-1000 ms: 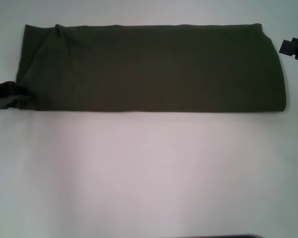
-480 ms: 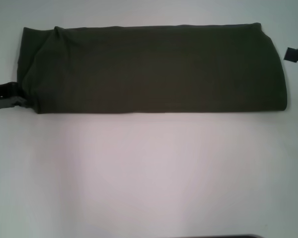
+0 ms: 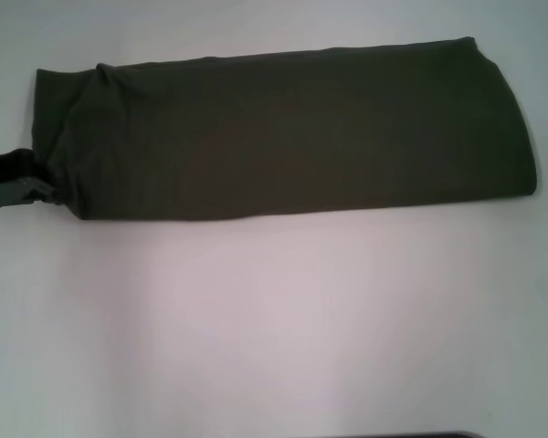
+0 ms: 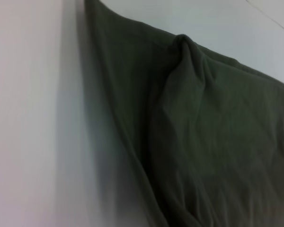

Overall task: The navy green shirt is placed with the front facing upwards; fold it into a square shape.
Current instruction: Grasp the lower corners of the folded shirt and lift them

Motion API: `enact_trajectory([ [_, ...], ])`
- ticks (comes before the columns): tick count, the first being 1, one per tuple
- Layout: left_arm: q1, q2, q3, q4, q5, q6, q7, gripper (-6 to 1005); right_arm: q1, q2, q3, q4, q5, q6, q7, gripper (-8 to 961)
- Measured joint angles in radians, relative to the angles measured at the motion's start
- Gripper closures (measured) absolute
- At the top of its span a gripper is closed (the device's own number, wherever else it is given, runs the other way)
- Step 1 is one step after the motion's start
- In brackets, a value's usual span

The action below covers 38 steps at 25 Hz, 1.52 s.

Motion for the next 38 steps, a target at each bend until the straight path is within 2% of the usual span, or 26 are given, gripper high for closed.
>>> enact_trajectory([
  [4, -0.001, 0.01, -0.025, 0.007, 0.0, 0.03, 0.0, 989, 0.036, 0.018, 0.0, 0.005, -0.084, -0.006, 0.043, 67],
  [12, -0.005, 0.019, -0.026, 0.008, 0.0, 0.045, 0.01, 987, 0.079, 0.042, -0.003, 0.014, -0.124, 0.052, 0.062, 68],
  [19, -0.009, 0.009, -0.026, 0.009, -0.001, 0.038, 0.01, 986, 0.135, 0.041, -0.005, 0.098, -0.202, 0.095, 0.091, 70],
  [25, -0.021, 0.005, -0.026, 0.009, -0.002, 0.036, 0.011, 985, 0.155, 0.055, -0.018, 0.117, -0.263, 0.125, 0.105, 71],
  [28, -0.026, 0.005, -0.028, 0.009, -0.002, 0.033, 0.011, 985, 0.156, 0.055, -0.027, 0.105, -0.263, 0.121, 0.105, 72],
  [32, -0.03, 0.005, -0.028, 0.009, -0.002, 0.031, 0.01, 984, 0.153, 0.039, -0.023, 0.095, -0.264, 0.104, 0.105, 73],
  [38, -0.034, 0.002, -0.028, 0.009, -0.002, 0.025, 0.006, 984, 0.145, 0.033, -0.027, 0.09, -0.264, 0.099, 0.107, 74],
])
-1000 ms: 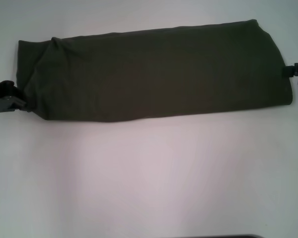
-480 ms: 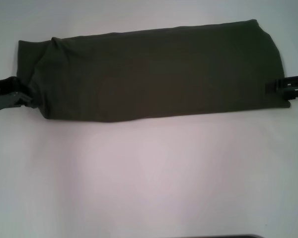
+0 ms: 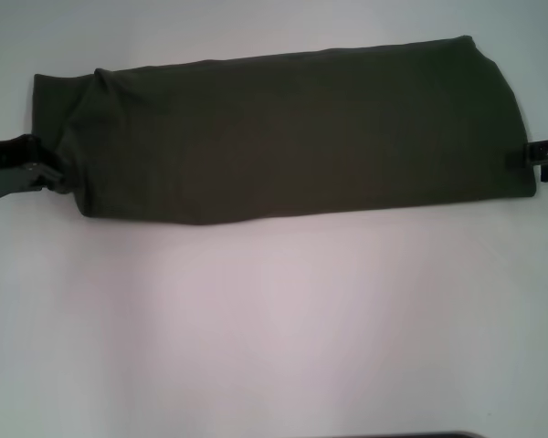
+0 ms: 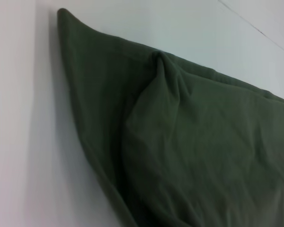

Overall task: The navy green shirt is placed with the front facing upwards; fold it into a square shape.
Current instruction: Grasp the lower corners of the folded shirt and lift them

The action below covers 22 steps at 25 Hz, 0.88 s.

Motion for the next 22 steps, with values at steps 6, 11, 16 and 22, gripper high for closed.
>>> enact_trajectory([
  [6, -0.003, -0.002, 0.0, 0.0, 0.0, -0.006, -0.001, 985, 0.003, 0.017, -0.004, 0.008, 0.0, 0.02, -0.007, 76],
  [11, -0.004, -0.003, 0.0, 0.001, 0.0, -0.006, -0.001, 985, 0.008, 0.032, -0.021, 0.01, 0.0, 0.053, -0.009, 77],
  [16, -0.004, -0.004, 0.0, 0.001, 0.0, -0.006, 0.0, 984, 0.01, 0.042, -0.026, 0.011, 0.004, 0.058, -0.008, 78],
  [22, -0.014, -0.009, 0.002, 0.002, 0.0, -0.006, -0.001, 984, 0.013, 0.038, -0.027, 0.008, 0.002, 0.024, -0.001, 97],
])
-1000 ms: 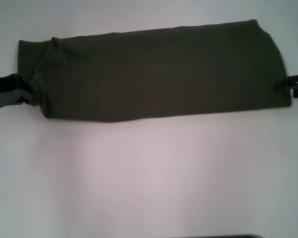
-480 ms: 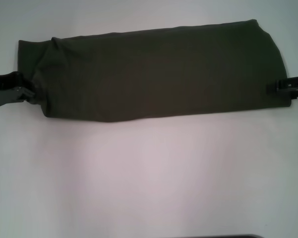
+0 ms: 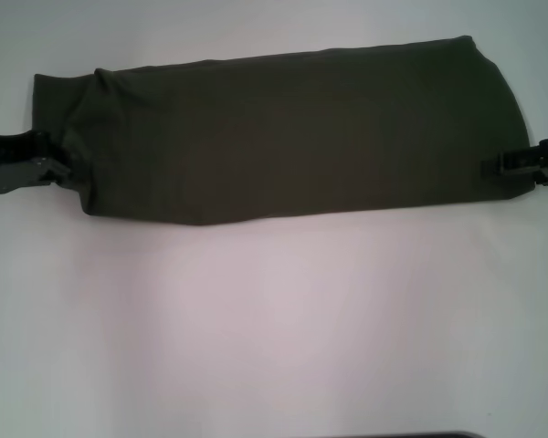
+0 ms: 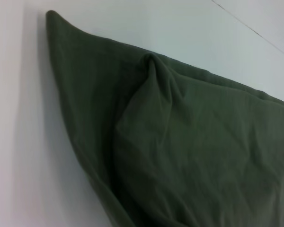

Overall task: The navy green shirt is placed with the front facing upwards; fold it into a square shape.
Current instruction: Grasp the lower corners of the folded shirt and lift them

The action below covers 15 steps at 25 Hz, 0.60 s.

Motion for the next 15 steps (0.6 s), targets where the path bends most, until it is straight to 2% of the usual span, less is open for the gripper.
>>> enact_trajectory([
  [10, -0.008, -0.002, 0.005, 0.0, 0.0, 0.008, -0.004, 983, 0.001, -0.004, -0.02, -0.005, -0.017, -0.006, 0.011, 278],
  [13, -0.009, -0.002, 0.007, 0.0, 0.0, 0.011, -0.004, 983, -0.002, -0.009, -0.02, -0.006, -0.017, -0.009, 0.018, 528],
  [15, -0.009, -0.001, 0.007, 0.0, 0.0, 0.013, -0.005, 984, -0.002, -0.013, -0.02, -0.007, -0.017, -0.014, 0.022, 609],
])
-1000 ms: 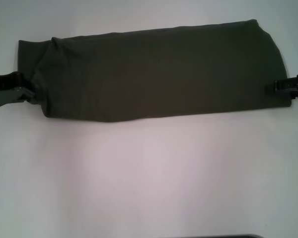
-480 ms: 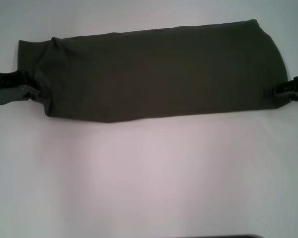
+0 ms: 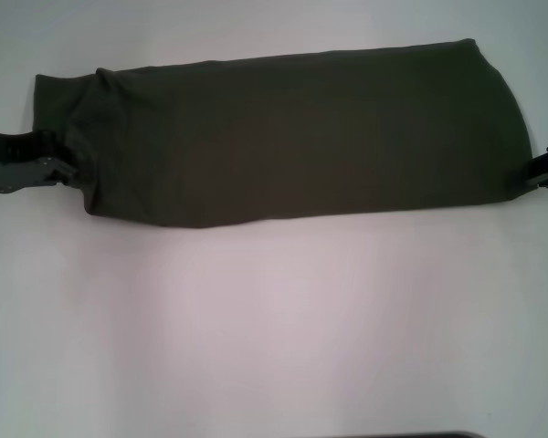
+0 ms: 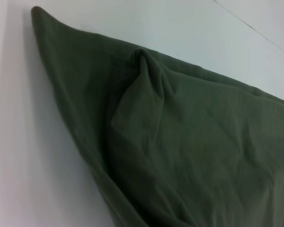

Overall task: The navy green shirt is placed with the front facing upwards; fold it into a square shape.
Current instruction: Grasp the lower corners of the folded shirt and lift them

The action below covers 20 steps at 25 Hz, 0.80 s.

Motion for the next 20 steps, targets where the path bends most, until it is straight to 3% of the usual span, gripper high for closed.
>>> enact_trajectory([
  [9, -0.005, 0.009, 0.005, 0.0, 0.005, 0.036, 0.0, 984, 0.004, -0.008, -0.005, -0.001, -0.017, -0.03, 0.01, 934],
  [20, 0.047, 0.01, 0.01, -0.043, 0.012, 0.221, 0.021, 983, 0.019, -0.022, -0.005, -0.041, -0.158, -0.191, 0.041, 934],
])
